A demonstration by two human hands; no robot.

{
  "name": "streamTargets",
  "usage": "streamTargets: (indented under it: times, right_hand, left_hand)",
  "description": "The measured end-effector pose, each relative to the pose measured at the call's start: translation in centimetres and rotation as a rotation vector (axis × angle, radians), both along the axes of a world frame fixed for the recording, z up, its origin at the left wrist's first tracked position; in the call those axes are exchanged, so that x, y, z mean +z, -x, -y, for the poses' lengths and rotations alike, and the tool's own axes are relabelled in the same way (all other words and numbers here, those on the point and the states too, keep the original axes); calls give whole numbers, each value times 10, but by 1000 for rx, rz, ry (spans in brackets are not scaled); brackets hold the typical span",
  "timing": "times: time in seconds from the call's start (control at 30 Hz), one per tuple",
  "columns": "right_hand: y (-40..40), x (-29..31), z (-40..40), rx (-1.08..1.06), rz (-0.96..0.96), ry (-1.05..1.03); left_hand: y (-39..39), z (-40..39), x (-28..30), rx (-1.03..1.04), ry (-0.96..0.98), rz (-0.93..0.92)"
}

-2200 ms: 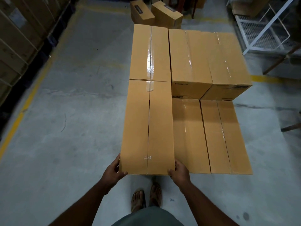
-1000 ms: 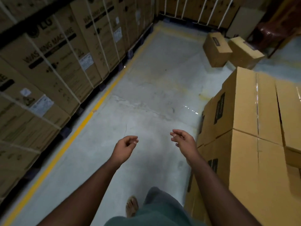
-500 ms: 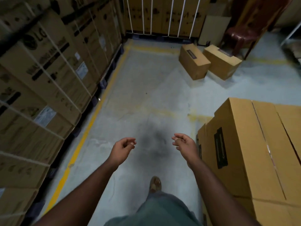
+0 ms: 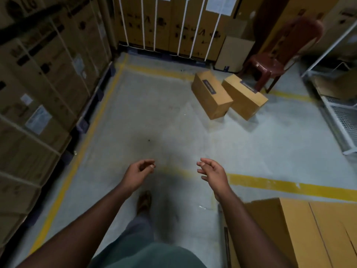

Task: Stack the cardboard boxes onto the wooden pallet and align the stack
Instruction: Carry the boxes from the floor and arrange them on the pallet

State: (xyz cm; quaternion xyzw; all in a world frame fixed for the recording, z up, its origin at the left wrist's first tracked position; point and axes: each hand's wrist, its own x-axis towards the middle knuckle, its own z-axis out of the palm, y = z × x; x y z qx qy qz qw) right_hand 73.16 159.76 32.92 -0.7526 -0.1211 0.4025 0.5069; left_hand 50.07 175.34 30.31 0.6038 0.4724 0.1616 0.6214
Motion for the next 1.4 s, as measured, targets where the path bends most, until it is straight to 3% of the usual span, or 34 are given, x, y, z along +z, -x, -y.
streamTargets:
  times: [0.27, 0.43, 0.63, 0.77, 1.0, 1.13, 1.3, 1.4]
  right_hand:
    - [-123, 21, -165, -158, -22, 1]
    - [-231, -3, -263, -213, -36, -3]
    - [-400, -52, -364, -247, -113, 25]
    - [-511, -58, -415, -330, -233, 84]
    - [-688, -73, -512, -353, -264, 173]
    - [-773, -130, -570, -362, -275, 266]
    - [-877, -264, -643, -163, -239, 425]
    - [-931, -349, -675, -99, -120, 527]
  left_hand:
    - [-144, -209, 14, -105, 42, -72]
    - [-266, -311, -4, -156, 65, -86]
    - [-431, -411, -40, -129, 112, -112]
    - [-526, -465, -51, -110, 162, -201]
    - [-699, -551, -78, -180, 258, -203]
    - [-806, -604, -135, -251, 283, -255]
    - [-914, -638, -264, -227, 252, -400]
    - [-967, -633, -330, -257, 220, -486]
